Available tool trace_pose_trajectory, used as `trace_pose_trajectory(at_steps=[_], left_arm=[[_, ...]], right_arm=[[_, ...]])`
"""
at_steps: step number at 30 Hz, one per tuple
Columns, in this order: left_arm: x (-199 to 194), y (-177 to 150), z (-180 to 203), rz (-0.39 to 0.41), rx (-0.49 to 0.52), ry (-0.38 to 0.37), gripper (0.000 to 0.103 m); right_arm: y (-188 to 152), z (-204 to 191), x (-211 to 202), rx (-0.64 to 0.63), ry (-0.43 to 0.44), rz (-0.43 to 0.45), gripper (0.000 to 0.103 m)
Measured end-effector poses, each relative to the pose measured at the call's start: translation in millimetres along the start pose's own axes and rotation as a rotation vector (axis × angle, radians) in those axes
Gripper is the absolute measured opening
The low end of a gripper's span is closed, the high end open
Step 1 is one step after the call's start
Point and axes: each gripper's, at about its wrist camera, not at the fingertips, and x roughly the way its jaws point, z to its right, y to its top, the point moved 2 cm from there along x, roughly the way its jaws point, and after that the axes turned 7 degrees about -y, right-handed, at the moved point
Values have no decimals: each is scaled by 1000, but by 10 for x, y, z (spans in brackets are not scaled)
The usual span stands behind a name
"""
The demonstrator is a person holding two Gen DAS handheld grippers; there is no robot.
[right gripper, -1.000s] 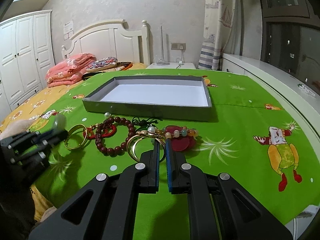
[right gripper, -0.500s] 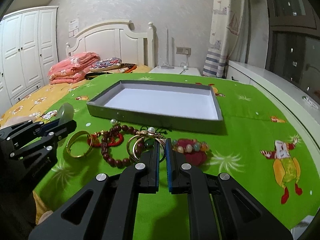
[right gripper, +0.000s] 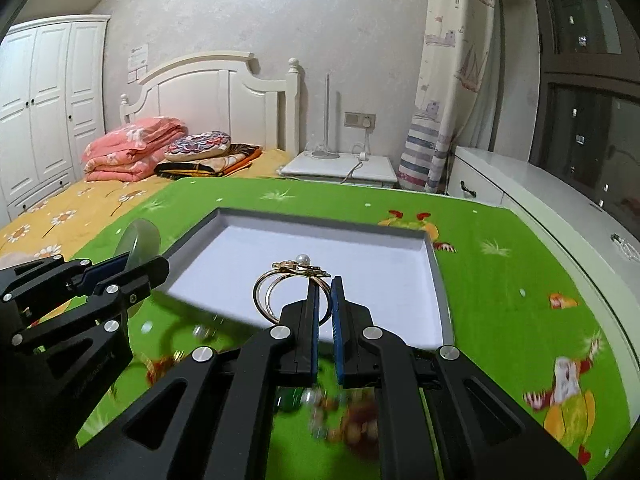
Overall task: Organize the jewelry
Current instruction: 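Lift the gold rings and jade bangle and carry both toward the grey tray, then open the right gripper over the tray while the left gripper releases the jade bangle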
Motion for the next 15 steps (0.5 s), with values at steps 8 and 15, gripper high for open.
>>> trace_pose_trajectory(at_steps=[8,15], left_arm=[[606,486,-93,-51,-28,-3,15],[1127,650,-178,-121,-36,49,15]], right_arm=[[245,51,689,33,-34,-113,9],[390,76,1076,47,-72,-181,9]])
